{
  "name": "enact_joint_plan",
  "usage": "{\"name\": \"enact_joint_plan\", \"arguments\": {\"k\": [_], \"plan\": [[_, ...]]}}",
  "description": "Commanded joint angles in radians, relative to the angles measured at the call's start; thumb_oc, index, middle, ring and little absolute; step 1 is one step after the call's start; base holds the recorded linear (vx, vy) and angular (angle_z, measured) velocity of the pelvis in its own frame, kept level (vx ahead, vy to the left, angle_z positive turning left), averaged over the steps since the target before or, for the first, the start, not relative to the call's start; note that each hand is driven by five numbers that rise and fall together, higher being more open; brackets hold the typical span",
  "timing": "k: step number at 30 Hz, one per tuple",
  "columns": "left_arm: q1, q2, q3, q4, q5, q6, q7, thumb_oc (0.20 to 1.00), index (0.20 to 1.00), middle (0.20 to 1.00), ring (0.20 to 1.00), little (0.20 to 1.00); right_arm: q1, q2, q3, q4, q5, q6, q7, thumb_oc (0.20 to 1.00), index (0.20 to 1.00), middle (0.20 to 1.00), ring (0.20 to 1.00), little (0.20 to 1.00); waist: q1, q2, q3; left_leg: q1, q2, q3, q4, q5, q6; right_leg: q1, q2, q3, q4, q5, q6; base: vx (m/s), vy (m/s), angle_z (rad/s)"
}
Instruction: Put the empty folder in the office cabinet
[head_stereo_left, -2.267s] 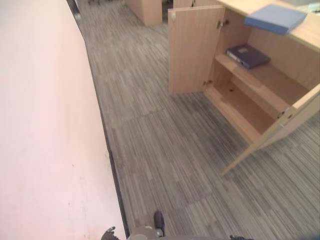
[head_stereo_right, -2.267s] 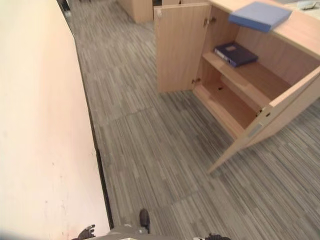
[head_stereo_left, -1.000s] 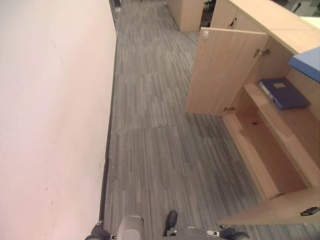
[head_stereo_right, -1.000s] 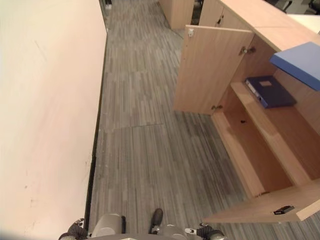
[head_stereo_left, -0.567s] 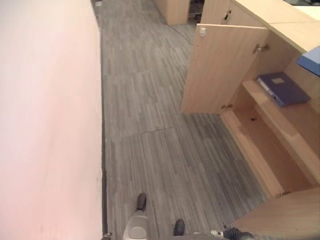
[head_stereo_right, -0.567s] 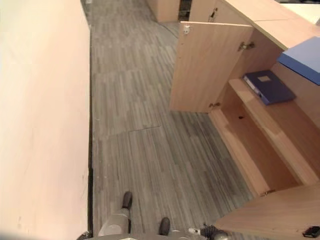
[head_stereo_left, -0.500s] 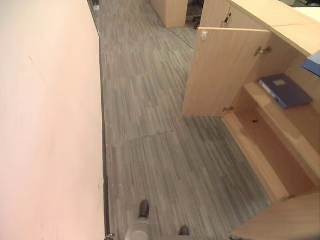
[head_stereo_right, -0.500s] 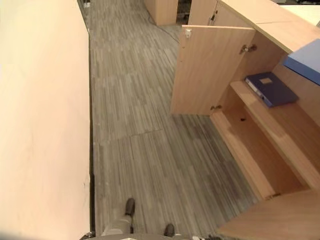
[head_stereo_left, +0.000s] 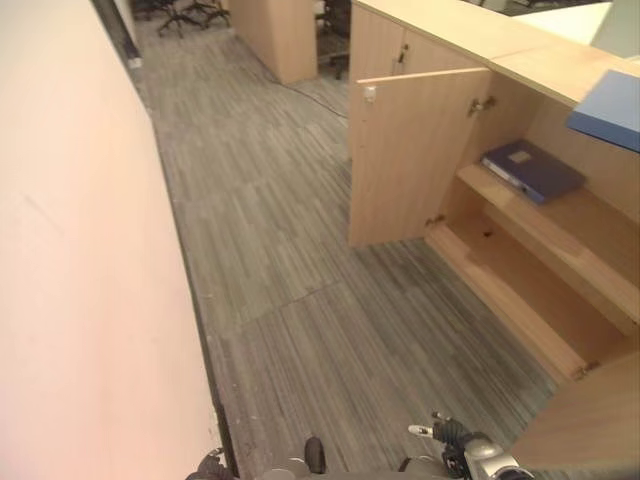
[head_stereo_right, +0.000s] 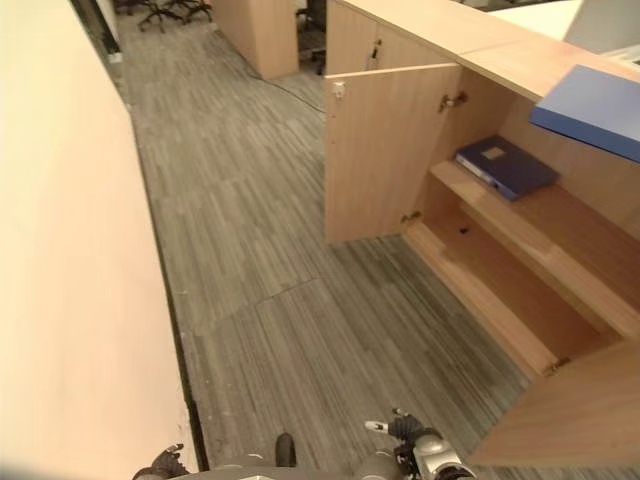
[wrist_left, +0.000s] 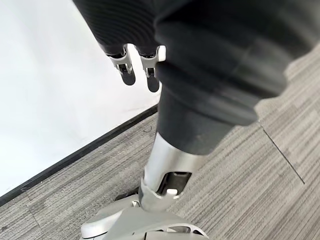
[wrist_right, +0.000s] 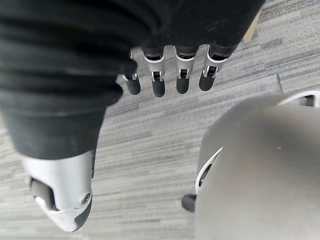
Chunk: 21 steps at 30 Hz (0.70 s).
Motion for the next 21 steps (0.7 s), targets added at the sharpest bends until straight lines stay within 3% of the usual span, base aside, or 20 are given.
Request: {"name": "enact_joint_plan", "arguments": {"k": [1, 5, 6, 10, 11, 12, 14, 15, 18, 19, 20, 21], "plan": [[-0.019, 0.009, 0.027, 0.019, 0.031, -0.015, 0.001, 1.0, 1.0, 1.0, 1.0, 1.0, -0.018, -0.017, 0.029, -0.005, 0.008, -0.005, -0.022, 1.0, 1.0, 1.0, 1.0, 1.0, -0.022, -0.024, 0.05, 0.109, -0.056, -0.061, 0.014, -0.113, -0.053, -0.011, 0.094, -0.066, -0.241, 0.285, 0.003, 0.19, -0.069, -0.23], [-0.018, 0.008, 0.036, 0.027, 0.037, -0.013, -0.006, 1.0, 1.0, 1.0, 1.0, 1.0, -0.007, -0.01, 0.028, 0.005, 0.012, -0.005, -0.02, 1.0, 1.0, 1.0, 1.0, 1.0, -0.026, -0.035, 0.047, 0.128, -0.052, -0.057, 0.014, -0.132, -0.06, -0.007, 0.108, -0.11, -0.296, 0.305, 0.01, 0.24, -0.124, 0.07], [-0.011, -0.007, 0.048, 0.047, 0.037, -0.015, -0.006, 1.0, 1.0, 1.0, 1.0, 1.0, 0.033, -0.005, 0.016, 0.041, 0.024, -0.012, -0.027, 1.0, 1.0, 1.0, 1.0, 1.0, -0.031, -0.044, 0.022, 0.168, -0.041, -0.054, 0.014, -0.169, -0.065, 0.036, 0.115, -0.13, -0.318, 0.294, -0.012, 0.42, -0.212, -0.02], [-0.003, -0.026, 0.053, 0.069, 0.015, -0.011, -0.004, 1.0, 1.0, 1.0, 1.0, 1.0, 0.055, -0.01, -0.026, 0.07, 0.05, -0.013, -0.041, 1.0, 1.0, 1.0, 1.0, 1.0, -0.053, -0.023, -0.003, 0.218, 0.027, -0.047, 0.039, -0.178, -0.095, 0.043, 0.126, -0.116, -0.24, 0.233, -0.047, 0.38, -0.225, -0.02], [-0.008, -0.027, 0.04, 0.065, 0.014, -0.013, -0.005, 1.0, 1.0, 1.0, 1.0, 1.0, 0.056, -0.011, -0.029, 0.08, 0.056, -0.014, -0.048, 1.0, 1.0, 1.0, 1.0, 1.0, -0.064, -0.02, -0.004, 0.201, 0.078, -0.035, 0.141, -0.151, -0.124, 0.066, 0.138, -0.111, -0.219, 0.196, -0.07, 0.28, -0.236, 0.01], [-0.008, -0.027, 0.04, 0.065, 0.014, -0.013, -0.005, 1.0, 1.0, 1.0, 1.0, 1.0, 0.056, -0.011, -0.029, 0.081, 0.056, -0.014, -0.048, 1.0, 1.0, 1.0, 1.0, 1.0, -0.064, -0.019, -0.004, 0.198, 0.08, -0.036, 0.146, -0.154, -0.125, 0.066, 0.139, -0.112, -0.219, 0.195, -0.071, 0.26, -0.276, 0.02], [-0.013, -0.021, 0.035, 0.05, 0.005, -0.015, -0.003, 1.0, 1.0, 1.0, 1.0, 1.0, 0.053, -0.011, -0.025, 0.086, 0.063, -0.014, -0.051, 1.0, 1.0, 1.0, 1.0, 1.0, -0.071, -0.03, 0.0, 0.151, 0.142, -0.023, 0.321, -0.08, -0.149, 0.111, 0.17, -0.094, -0.224, 0.158, -0.104, 0.16, -0.218, -0.05], [-0.013, -0.021, 0.035, 0.05, 0.005, -0.014, -0.003, 1.0, 1.0, 1.0, 1.0, 1.0, 0.053, -0.01, -0.025, 0.086, 0.063, -0.014, -0.051, 1.0, 1.0, 1.0, 1.0, 1.0, -0.072, -0.03, 0.0, 0.147, 0.146, -0.025, 0.329, -0.083, -0.151, 0.111, 0.172, -0.095, -0.226, 0.158, -0.106, 0.15, -0.23, -0.08], [-0.024, -0.012, 0.022, -0.002, -0.014, -0.015, 0.007, 1.0, 1.0, 1.0, 1.0, 1.0, 0.054, -0.015, -0.006, 0.093, 0.055, -0.011, -0.053, 1.0, 1.0, 1.0, 1.0, 1.0, -0.048, -0.059, 0.028, 0.002, 0.189, -0.073, 0.715, 0.037, -0.145, 0.187, 0.228, -0.06, -0.258, 0.102, -0.177, 0.21, -0.314, -0.36], [-0.03, -0.013, 0.017, -0.015, -0.016, -0.016, 0.013, 1.0, 1.0, 1.0, 1.0, 1.0, 0.052, -0.019, -0.003, 0.101, 0.05, -0.004, -0.055, 1.0, 1.0, 1.0, 1.0, 1.0, -0.037, -0.071, 0.039, -0.043, 0.189, -0.077, 0.771, 0.037, -0.134, 0.205, 0.229, -0.044, -0.263, 0.088, -0.186, 0.24, -0.187, -0.8], [-0.031, -0.013, 0.006, -0.042, -0.018, -0.019, 0.016, 1.0, 1.0, 1.0, 1.0, 1.0, 0.055, -0.025, -0.002, 0.115, 0.037, 0.004, -0.061, 1.0, 1.0, 1.0, 1.0, 1.0, -0.016, -0.086, 0.047, -0.143, 0.181, -0.084, 0.8, 0.002, -0.11, 0.241, 0.219, -0.01, -0.273, 0.073, -0.186, 0.24, -0.063, -0.7], [-0.029, -0.014, 0.001, -0.053, -0.017, -0.02, 0.02, 1.0, 1.0, 1.0, 1.0, 1.0, 0.062, -0.026, -0.002, 0.126, 0.03, 0.005, -0.061, 1.0, 1.0, 1.0, 1.0, 1.0, -0.004, -0.092, 0.051, -0.189, 0.178, -0.089, 0.769, -0.012, -0.105, 0.257, 0.208, 0.01, -0.274, 0.068, -0.18, 0.17, 0.003, -0.57]]}}
